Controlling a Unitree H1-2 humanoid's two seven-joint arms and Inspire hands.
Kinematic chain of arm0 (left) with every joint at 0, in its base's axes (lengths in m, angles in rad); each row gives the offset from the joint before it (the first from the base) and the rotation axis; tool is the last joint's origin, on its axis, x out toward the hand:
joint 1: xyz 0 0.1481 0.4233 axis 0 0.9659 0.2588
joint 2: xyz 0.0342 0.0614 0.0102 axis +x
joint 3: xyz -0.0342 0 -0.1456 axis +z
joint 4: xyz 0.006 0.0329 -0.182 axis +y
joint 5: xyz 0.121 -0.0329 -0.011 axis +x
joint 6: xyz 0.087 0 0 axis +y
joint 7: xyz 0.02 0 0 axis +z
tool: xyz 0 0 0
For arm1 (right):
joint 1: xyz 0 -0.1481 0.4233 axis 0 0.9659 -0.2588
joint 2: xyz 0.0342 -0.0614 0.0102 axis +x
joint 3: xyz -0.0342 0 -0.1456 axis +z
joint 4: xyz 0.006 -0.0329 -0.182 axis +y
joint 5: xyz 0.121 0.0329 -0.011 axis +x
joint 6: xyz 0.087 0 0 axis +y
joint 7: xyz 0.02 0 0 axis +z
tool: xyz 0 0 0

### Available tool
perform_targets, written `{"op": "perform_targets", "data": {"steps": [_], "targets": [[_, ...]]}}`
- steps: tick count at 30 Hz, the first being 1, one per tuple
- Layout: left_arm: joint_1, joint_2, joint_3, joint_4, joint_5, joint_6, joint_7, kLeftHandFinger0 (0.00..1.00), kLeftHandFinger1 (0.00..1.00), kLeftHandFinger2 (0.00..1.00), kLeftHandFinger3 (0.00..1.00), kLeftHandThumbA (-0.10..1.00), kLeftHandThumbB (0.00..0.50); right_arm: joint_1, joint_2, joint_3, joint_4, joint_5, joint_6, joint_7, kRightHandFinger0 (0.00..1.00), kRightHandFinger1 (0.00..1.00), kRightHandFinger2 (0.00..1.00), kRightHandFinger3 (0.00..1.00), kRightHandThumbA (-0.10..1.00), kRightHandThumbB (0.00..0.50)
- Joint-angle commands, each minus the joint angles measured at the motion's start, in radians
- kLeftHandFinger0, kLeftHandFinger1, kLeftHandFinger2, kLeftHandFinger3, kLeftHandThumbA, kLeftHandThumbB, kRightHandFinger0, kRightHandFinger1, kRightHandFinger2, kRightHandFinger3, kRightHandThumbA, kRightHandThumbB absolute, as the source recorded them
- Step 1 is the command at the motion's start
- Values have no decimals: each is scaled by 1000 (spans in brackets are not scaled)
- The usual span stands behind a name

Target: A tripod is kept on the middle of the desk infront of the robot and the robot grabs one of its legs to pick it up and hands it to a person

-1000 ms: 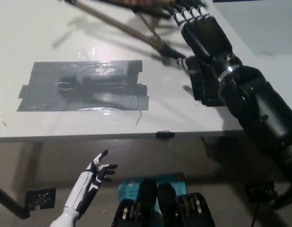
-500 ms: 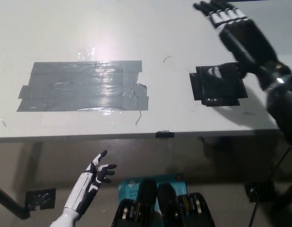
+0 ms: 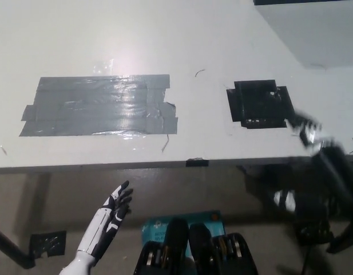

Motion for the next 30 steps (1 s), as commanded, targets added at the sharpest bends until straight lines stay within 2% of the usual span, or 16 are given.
{"op": "perform_targets", "data": {"steps": [1, 3, 5, 6, 8, 10, 12, 14, 21, 30], "targets": [[27, 22, 5, -31, -12, -51, -3, 1000, 1000, 1000, 1000, 1000, 154, 102, 147, -27, 106, 210, -203, -97, 1000, 1000, 1000, 1000, 1000, 326], [30, 26, 5, -19, -24, -76, -8, 1000, 1000, 1000, 1000, 1000, 173, 121, 213, -34, 210, 259, -216, -87, 1000, 1000, 1000, 1000, 1000, 339], [27, 27, 4, -9, -26, -89, -9, 1000, 1000, 1000, 1000, 1000, 182, 124, 239, -41, 265, 308, -224, -60, 1000, 1000, 1000, 1000, 1000, 320], [25, 27, 4, -4, -40, -91, -18, 1000, 1000, 1000, 1000, 1000, 199, 121, 243, -36, 302, 315, -228, -40, 1000, 1000, 1000, 1000, 1000, 320], [21, 29, 6, 2, -82, -83, -44, 1000, 1000, 1000, 1000, 1000, 198, 114, 249, -30, 360, 330, -242, -7, 1000, 1000, 1000, 1000, 1000, 301], [22, 23, 7, -7, -104, -58, -55, 1000, 1000, 1000, 1000, 1000, 255, 106, 251, -27, 397, 334, -235, 13, 1000, 1000, 1000, 1000, 1000, 304], [18, 17, 9, -9, -112, -52, -56, 1000, 1000, 1000, 1000, 1000, 259, 99, 251, -29, 420, 331, -245, 14, 1000, 1000, 1000, 1000, 1000, 320], [19, 14, 10, -10, -118, -52, -54, 1000, 1000, 1000, 1000, 1000, 287, 98, 250, -29, 434, 337, -249, 18, 1000, 1000, 1000, 1000, 1000, 320], [20, 14, 15, -1, -96, -76, -33, 1000, 1000, 1000, 1000, 1000, 291, 102, 244, -21, 459, 360, -265, 35, 1000, 1000, 1000, 1000, 1000, 298], [8, 5, 26, 4, -58, -105, 4, 1000, 1000, 1000, 1000, 1000, 262, 94, 237, -22, 457, 367, -271, 42, 1000, 1000, 1000, 1000, 1000, 317]]}}
